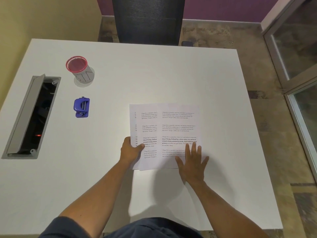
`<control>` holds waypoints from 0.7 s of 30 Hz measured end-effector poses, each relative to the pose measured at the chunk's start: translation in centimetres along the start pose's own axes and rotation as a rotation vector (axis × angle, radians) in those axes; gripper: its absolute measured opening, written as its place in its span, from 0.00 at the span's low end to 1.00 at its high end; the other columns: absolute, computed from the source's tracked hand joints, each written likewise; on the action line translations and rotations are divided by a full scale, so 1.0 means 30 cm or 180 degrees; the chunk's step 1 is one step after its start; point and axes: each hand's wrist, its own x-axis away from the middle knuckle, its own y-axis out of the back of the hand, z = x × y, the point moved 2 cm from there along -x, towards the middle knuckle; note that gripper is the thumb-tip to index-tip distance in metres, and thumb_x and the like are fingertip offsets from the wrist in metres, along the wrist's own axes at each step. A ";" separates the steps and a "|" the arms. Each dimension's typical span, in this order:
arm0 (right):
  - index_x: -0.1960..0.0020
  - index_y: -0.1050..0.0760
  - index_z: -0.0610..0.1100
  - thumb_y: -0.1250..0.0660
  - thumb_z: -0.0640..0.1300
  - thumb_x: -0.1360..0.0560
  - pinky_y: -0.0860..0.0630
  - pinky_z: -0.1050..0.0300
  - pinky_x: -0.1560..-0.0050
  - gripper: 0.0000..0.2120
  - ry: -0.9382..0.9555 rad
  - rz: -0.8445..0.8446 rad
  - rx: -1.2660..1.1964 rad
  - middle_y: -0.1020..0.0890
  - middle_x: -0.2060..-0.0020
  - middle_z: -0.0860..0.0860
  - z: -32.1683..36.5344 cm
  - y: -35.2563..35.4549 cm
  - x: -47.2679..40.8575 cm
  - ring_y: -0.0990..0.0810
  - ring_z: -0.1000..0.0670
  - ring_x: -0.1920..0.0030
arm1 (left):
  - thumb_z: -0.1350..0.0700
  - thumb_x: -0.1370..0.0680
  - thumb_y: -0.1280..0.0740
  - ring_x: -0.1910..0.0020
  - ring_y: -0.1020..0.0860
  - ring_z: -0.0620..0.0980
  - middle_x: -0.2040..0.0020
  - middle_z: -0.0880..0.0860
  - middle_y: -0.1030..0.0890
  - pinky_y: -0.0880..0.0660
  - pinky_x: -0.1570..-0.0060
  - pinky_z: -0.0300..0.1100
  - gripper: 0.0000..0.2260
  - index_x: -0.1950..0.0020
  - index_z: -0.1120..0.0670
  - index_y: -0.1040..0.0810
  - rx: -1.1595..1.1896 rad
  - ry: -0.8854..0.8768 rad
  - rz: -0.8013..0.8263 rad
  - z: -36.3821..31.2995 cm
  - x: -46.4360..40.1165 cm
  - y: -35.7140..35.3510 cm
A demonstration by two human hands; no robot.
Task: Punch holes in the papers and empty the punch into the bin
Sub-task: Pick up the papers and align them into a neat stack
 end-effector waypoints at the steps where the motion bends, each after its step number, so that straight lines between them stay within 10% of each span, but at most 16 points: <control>1: 0.20 0.56 0.48 0.54 0.66 0.21 0.57 0.29 0.27 0.36 0.0040 0.0102 0.0043 0.54 0.20 0.47 -0.002 -0.007 -0.001 0.57 0.42 0.21 | 0.57 0.28 0.25 0.46 0.20 0.55 0.44 0.53 0.20 0.23 0.42 0.55 0.20 0.41 0.54 0.30 0.0014 -0.0005 0.0042 -0.001 0.003 -0.002; 16: 0.20 0.55 0.50 0.53 0.64 0.20 0.59 0.40 0.24 0.34 0.0526 0.0242 0.0023 0.54 0.20 0.47 0.101 -0.037 0.035 0.57 0.45 0.20 | 0.61 0.28 0.26 0.45 0.20 0.55 0.43 0.51 0.19 0.22 0.44 0.56 0.20 0.39 0.51 0.28 -0.0032 -0.0250 0.0324 0.000 0.040 -0.033; 21: 0.21 0.45 0.44 0.43 0.59 0.20 0.45 0.48 0.24 0.33 0.0329 -0.0001 -0.0926 0.46 0.20 0.45 0.079 0.032 0.032 0.44 0.45 0.22 | 0.62 0.27 0.27 0.45 0.20 0.51 0.45 0.46 0.19 0.22 0.45 0.51 0.21 0.40 0.46 0.29 0.0079 -0.0447 0.0499 -0.011 0.049 -0.021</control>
